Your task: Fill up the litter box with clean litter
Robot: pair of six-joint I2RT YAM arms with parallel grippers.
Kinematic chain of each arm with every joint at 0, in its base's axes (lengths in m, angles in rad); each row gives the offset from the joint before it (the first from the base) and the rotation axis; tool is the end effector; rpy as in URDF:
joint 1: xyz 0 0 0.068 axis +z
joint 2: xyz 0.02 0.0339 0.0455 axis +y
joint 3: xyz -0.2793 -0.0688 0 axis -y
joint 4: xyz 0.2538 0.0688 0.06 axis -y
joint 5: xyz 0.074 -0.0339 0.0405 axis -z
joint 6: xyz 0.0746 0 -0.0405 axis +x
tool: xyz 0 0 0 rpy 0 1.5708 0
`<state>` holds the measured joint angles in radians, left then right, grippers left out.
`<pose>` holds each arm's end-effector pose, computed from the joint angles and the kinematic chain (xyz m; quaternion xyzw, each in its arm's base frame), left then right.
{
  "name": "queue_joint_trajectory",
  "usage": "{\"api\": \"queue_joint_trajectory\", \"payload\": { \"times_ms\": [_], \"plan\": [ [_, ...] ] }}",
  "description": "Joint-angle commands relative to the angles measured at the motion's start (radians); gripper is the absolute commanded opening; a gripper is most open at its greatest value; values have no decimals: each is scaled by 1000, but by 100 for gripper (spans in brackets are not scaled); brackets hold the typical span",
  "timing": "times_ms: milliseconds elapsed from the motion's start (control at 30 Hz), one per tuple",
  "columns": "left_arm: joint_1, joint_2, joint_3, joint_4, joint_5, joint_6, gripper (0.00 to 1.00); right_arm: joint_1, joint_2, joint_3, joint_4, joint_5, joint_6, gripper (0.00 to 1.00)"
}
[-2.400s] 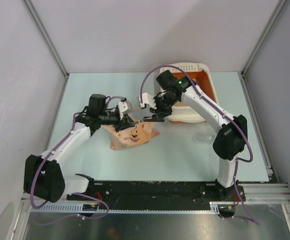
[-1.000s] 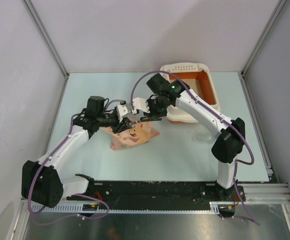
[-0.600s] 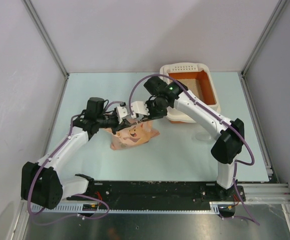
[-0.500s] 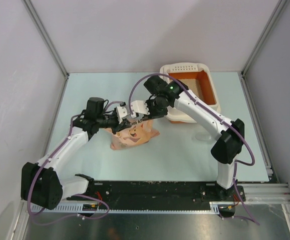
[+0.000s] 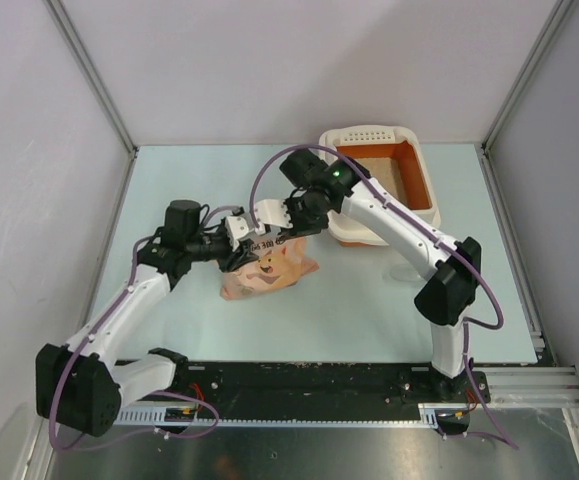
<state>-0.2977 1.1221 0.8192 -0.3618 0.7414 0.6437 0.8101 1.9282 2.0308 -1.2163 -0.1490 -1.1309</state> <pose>0.2343 -0.1246 0.2671 0.5214 0.6750 -0.2506 0.4580 0.2879 0.3186 0.3282 -0.8110 0.5348 0.0355 0.2346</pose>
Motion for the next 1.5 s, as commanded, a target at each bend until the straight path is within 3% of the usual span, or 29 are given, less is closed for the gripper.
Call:
{"api": "queue_joint_trajectory", "payload": {
  "times_ms": [0, 133, 300, 633, 1033, 1467],
  "plan": [
    [14, -65, -46, -20, -60, -39, 47, 26, 37, 98, 0, -38, -7, 0],
    [17, -134, -83, -19, -166, -84, 53, 31, 64, 126, -35, -54, -3, 0],
    [5, -211, -158, -20, -350, -141, 68, 32, 83, 137, -63, -76, 3, 0],
    [-4, -255, -190, -23, -572, -105, 70, 37, 107, 154, -64, -121, -9, 0],
    [-8, -358, -221, -54, -560, -107, 72, 67, 196, 290, -149, -80, -24, 0],
    [-15, -358, -239, -43, -553, -105, 72, 77, 233, 309, -204, -24, -32, 0]
  ]
}}
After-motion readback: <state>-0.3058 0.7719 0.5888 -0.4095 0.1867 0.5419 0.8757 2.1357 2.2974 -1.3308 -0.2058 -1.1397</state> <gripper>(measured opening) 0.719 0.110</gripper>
